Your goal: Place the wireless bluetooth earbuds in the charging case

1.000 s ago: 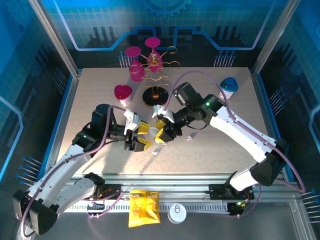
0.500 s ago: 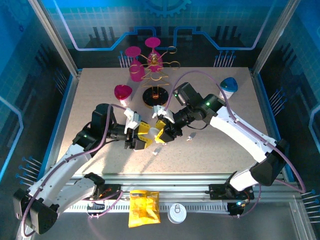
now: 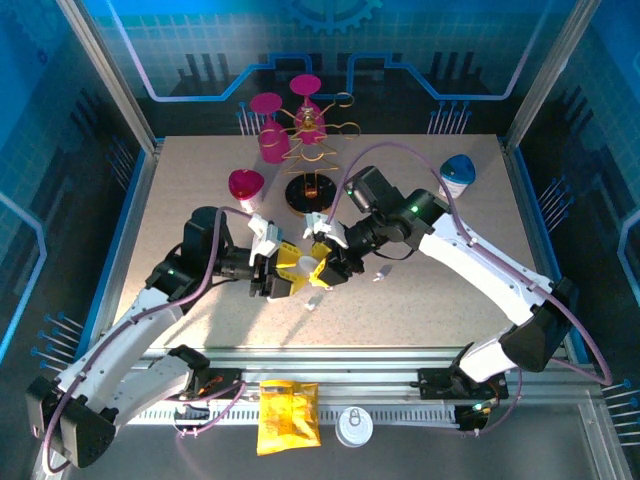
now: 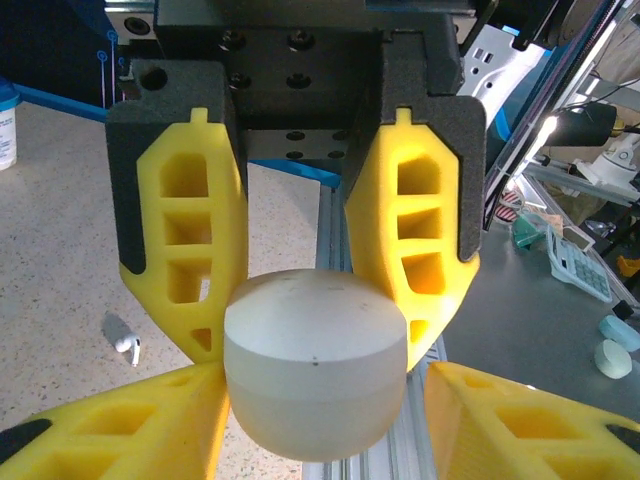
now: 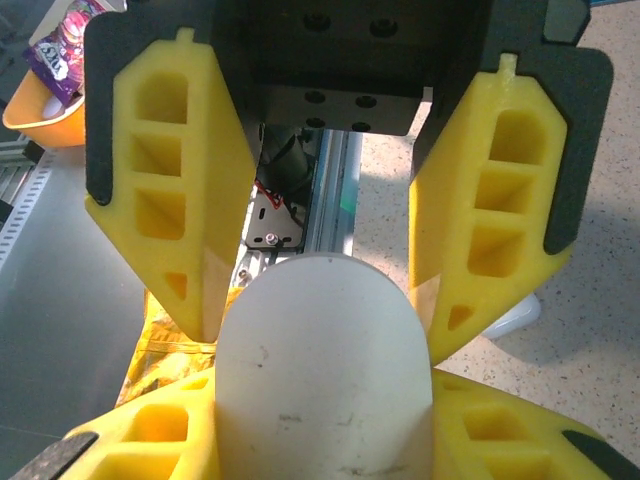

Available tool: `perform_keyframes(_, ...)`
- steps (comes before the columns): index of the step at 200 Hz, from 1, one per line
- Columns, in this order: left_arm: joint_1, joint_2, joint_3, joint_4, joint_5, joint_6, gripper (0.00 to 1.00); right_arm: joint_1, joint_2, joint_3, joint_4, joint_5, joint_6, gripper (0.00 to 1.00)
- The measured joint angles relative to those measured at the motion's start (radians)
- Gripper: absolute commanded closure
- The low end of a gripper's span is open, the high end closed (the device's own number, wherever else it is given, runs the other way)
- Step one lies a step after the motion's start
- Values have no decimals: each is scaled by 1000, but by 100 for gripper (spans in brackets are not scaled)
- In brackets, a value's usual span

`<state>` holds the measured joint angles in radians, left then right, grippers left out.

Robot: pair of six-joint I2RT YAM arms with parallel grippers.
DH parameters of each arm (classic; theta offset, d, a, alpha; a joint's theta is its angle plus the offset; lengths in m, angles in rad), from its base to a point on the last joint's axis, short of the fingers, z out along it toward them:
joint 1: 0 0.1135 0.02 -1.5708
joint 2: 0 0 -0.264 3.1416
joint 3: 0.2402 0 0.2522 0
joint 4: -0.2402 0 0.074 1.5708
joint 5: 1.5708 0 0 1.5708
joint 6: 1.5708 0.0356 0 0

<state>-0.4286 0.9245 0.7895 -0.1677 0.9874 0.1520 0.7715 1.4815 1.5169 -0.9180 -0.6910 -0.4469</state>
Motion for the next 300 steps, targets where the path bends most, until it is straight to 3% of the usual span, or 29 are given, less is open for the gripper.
perform_keyframes(59,0,5,0,0,-6,-14,64,2,0,0,-8,17,0,75)
perform_keyframes(107,0,4,0,13,-10,-12,66,2,-16,-9,9,32,8,48)
perform_keyframes(144,0,-8,0,46,-14,-12,65,1,-29,-35,61,32,25,41)
perform_keyframes(213,0,-37,-2,55,-47,-12,65,-32,-89,-115,119,7,65,51)
perform_keyframes(249,-1,-33,-2,60,-49,-12,65,-34,-96,-116,130,-9,74,48)
perform_keyframes(257,-1,-29,-2,61,-48,-12,65,-34,-96,-116,134,-12,74,51)
perform_keyframes(281,-1,-23,-2,60,-47,-12,65,-39,-97,-117,137,-17,80,72)
perform_keyframes(300,-1,-23,-2,61,-48,-12,61,-42,-97,-119,135,-18,77,76)
